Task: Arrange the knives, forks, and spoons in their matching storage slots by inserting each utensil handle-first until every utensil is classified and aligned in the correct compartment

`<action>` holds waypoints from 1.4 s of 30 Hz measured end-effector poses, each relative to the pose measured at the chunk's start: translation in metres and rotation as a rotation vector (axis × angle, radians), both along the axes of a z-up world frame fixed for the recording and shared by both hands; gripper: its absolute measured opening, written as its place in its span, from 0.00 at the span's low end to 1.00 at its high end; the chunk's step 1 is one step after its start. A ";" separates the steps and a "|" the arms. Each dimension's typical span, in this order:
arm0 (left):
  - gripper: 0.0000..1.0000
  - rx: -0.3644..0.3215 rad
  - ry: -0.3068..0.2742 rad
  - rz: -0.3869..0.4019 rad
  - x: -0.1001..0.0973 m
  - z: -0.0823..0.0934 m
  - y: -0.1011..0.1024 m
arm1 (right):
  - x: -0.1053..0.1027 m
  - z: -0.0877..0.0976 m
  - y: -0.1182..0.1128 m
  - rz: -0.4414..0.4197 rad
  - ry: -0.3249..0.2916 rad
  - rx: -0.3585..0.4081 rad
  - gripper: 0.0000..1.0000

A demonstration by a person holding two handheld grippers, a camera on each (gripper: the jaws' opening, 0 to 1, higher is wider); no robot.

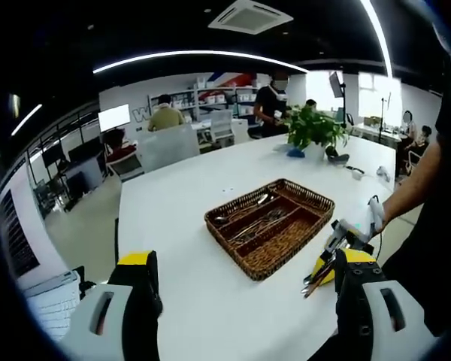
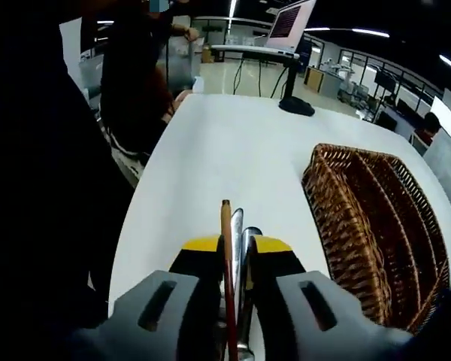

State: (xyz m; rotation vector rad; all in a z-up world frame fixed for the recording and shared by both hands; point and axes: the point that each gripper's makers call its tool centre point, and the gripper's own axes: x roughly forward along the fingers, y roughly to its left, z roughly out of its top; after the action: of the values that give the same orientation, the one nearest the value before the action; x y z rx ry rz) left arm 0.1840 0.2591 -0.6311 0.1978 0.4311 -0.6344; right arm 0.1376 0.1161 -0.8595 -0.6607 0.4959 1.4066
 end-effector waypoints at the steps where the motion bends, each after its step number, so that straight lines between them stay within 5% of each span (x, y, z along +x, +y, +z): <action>1: 0.99 0.000 -0.002 0.002 0.001 0.001 0.000 | 0.000 -0.001 0.001 0.004 -0.005 0.000 0.11; 15: 0.99 0.000 0.003 0.016 0.001 0.003 0.000 | 0.001 -0.010 0.006 0.046 -0.025 -0.045 0.05; 31: 0.99 -0.002 0.005 0.011 0.003 0.003 -0.001 | 0.013 0.004 0.000 -0.061 0.055 -0.054 0.03; 42: 0.99 -0.010 -0.009 0.005 0.005 0.007 -0.003 | 0.030 0.032 -0.005 -0.126 0.080 -0.051 0.03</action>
State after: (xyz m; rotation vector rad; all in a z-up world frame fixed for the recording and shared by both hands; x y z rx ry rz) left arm 0.1893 0.2564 -0.6239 0.1900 0.4192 -0.6303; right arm 0.1681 0.1113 -0.8278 -0.6053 0.6287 1.3084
